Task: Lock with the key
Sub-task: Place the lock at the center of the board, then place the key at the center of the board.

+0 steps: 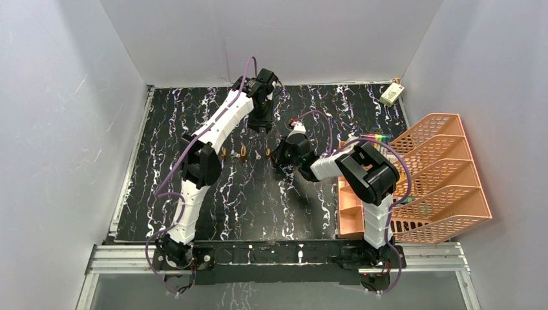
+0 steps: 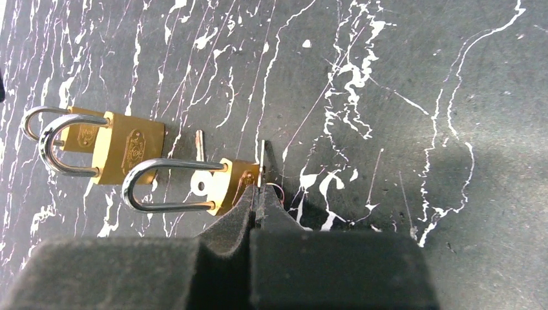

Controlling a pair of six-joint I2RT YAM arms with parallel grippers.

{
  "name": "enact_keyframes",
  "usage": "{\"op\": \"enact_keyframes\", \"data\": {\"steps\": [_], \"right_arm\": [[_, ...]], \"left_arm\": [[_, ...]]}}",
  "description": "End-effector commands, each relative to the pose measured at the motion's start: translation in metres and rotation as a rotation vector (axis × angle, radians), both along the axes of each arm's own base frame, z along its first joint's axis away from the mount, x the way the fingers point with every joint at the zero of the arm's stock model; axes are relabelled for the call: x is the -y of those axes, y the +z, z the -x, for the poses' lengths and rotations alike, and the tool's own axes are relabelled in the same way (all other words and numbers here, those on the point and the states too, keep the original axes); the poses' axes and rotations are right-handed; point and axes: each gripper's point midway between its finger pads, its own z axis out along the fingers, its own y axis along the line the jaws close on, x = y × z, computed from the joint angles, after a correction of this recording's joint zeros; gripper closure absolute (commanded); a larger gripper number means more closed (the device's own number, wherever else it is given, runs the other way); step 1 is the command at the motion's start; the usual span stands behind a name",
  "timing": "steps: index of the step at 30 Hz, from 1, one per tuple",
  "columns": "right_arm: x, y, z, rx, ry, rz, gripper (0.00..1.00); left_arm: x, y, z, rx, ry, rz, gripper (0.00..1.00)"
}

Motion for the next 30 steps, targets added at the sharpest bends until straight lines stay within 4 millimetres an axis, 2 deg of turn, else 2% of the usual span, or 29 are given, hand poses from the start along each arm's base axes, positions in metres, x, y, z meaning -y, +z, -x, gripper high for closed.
{"op": "enact_keyframes", "data": {"steps": [1, 5, 16, 30], "right_arm": [[-0.001, -0.003, 0.009, -0.020, 0.013, 0.023, 1.00], [0.002, -0.003, 0.008, -0.016, 0.002, 0.035, 1.00], [0.055, 0.002, -0.016, -0.007, -0.114, 0.055, 1.00], [0.059, 0.000, -0.018, -0.015, -0.097, 0.055, 1.00]], "left_arm": [[-0.005, 0.033, 0.008, 0.040, 0.002, 0.032, 0.65], [-0.005, 0.033, 0.009, 0.038, 0.001, 0.031, 0.65], [-0.012, 0.039, 0.009, 0.053, 0.006, 0.030, 0.64], [-0.016, 0.044, 0.012, 0.069, 0.015, 0.041, 0.64]]}}
